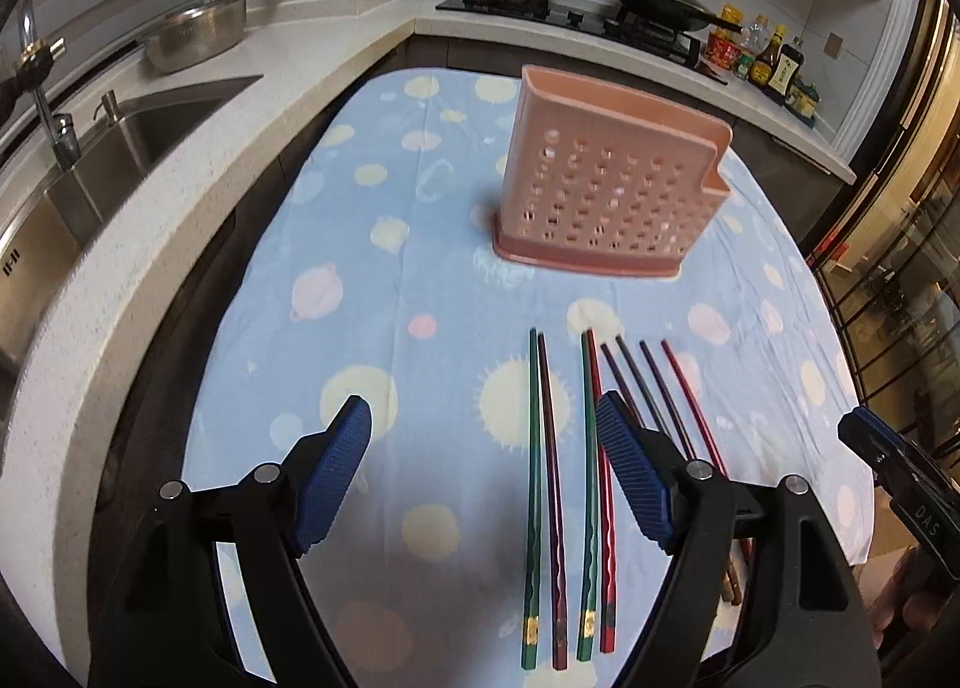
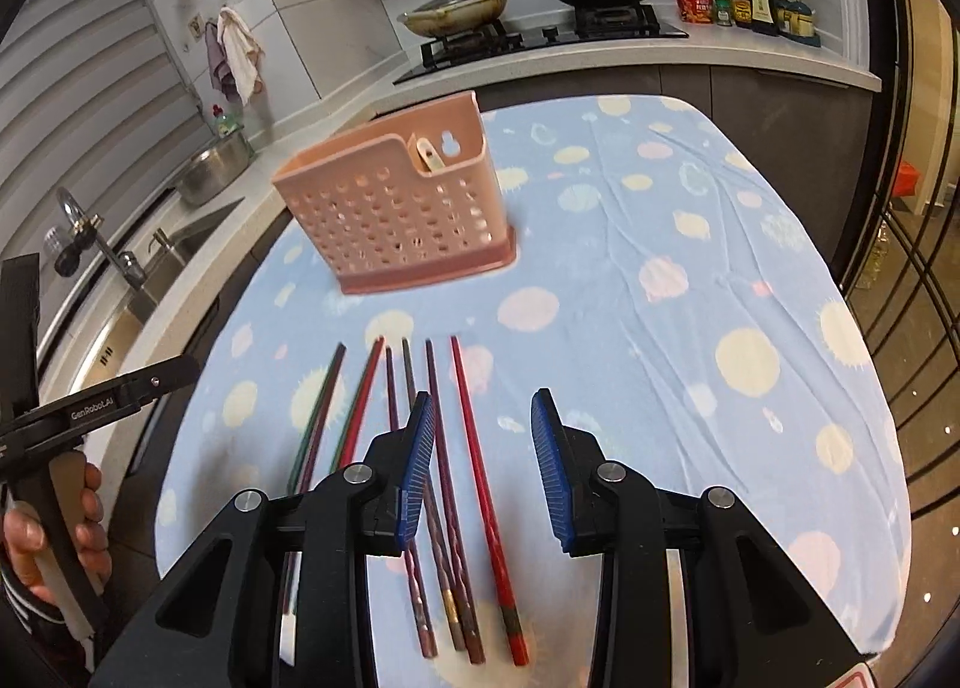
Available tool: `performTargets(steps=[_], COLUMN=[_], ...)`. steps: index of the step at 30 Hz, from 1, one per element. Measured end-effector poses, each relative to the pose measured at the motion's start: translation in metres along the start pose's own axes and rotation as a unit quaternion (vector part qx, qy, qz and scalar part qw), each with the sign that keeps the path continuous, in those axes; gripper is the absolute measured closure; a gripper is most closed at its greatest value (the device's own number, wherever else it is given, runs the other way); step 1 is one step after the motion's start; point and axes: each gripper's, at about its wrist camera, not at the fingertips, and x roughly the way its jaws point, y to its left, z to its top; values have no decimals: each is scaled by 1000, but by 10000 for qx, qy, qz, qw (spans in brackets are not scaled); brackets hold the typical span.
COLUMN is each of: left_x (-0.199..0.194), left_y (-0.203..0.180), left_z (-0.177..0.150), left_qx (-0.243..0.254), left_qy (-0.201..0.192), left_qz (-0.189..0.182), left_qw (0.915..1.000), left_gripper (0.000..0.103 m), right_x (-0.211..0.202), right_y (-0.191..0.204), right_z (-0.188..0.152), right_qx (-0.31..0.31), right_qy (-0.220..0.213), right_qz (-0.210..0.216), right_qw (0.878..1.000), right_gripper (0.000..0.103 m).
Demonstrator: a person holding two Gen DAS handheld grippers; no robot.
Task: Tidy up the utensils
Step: 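Grasp a green chopstick with the left tool while the right tool grasps a red chopstick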
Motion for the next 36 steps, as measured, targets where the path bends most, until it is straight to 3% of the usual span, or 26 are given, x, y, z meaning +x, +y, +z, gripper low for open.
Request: performTargets(steps=[7,14,24,27,36], left_x=[21,31,34,35,38], left_y=[-4,-4,-2,-4,-6], left_z=[-51,-79,-92,-94,-100], left_qx=[22,-7,-27,-10,4], left_qy=[439,681,794,802,887], left_qz=[30,98,48,28,-79], left_qw=[9990,9976,9968,9968,9960], left_gripper=[29,29,29,29,30], right_x=[14,30,40,43,46], right_y=[-8,-4,-6,-7,-5], right_z=[-49,-70,-81,-83,-86], right_qx=[-14,-172,-195,-196,-348], right_qy=[543,866,1041,1089,1099], right_qz=[-113,-108,-173,-176,-339], right_qw=[9985,9960,9942,9937,9928], right_gripper=[70,70,74,80,86])
